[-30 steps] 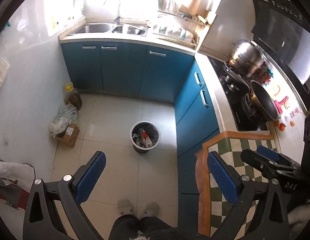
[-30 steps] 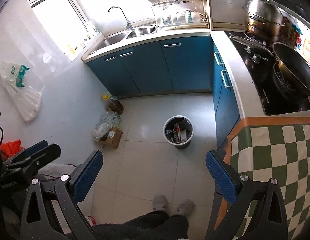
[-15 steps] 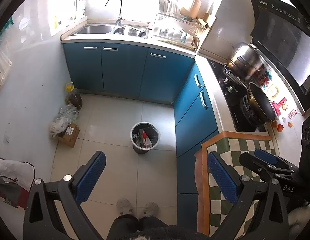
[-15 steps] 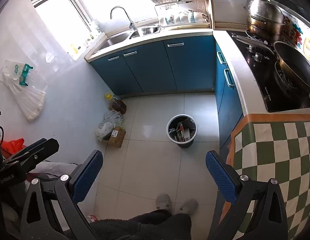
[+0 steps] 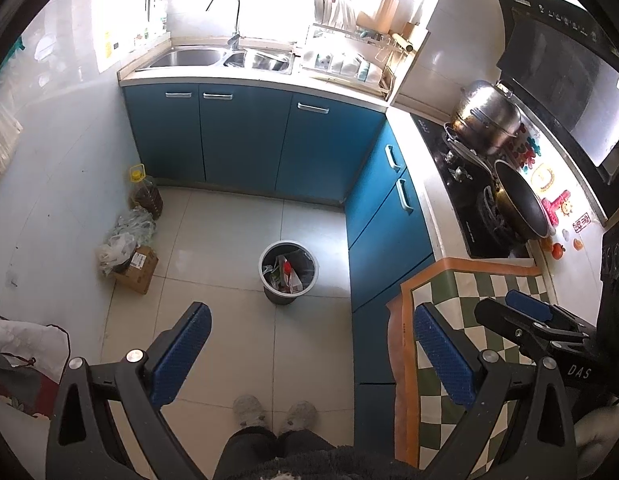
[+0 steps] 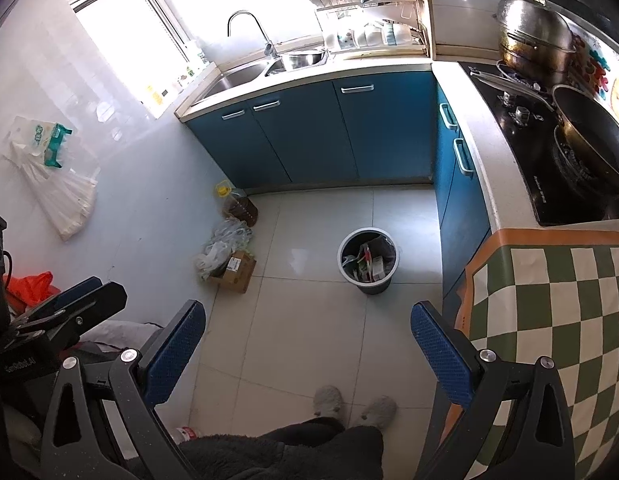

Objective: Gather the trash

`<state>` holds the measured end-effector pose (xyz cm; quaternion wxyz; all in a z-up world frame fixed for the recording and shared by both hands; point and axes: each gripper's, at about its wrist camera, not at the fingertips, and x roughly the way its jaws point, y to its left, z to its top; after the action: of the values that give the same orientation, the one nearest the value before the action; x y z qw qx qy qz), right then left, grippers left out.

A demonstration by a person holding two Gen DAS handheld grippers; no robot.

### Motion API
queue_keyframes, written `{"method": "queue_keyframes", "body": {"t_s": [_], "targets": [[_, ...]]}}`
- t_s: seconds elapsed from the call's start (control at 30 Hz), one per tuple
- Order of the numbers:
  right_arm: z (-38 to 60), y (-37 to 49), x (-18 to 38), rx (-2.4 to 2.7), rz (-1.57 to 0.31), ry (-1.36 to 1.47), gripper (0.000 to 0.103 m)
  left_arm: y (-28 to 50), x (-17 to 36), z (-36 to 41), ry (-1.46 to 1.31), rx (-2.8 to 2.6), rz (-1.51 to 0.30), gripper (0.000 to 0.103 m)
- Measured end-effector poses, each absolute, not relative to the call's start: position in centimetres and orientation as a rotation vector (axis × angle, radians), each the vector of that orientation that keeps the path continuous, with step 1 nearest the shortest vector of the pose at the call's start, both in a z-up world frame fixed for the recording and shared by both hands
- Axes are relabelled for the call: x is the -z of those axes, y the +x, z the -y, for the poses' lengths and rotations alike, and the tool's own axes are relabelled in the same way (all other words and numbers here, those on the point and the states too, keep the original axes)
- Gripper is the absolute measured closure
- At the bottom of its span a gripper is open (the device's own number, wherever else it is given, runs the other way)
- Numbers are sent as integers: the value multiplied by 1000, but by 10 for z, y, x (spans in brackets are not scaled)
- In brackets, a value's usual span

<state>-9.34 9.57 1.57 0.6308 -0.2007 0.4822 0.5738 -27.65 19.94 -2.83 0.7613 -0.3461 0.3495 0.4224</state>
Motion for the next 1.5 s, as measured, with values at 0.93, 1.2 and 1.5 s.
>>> {"method": "queue_keyframes", "body": {"t_s": [0.93,1.2,1.5], "targets": [[-95,-85,-9,-1327,-1139,-456,0,-274,30,-204,-775,-874,-780,0],[-95,-82,-4,-1338,-1161,-453,0,-274,30,-203,-777,-876,-778,0],[-95,-80,-2,-1340,-1166,-450,0,-266,31,-202,-772,-867,-785,0]]}}
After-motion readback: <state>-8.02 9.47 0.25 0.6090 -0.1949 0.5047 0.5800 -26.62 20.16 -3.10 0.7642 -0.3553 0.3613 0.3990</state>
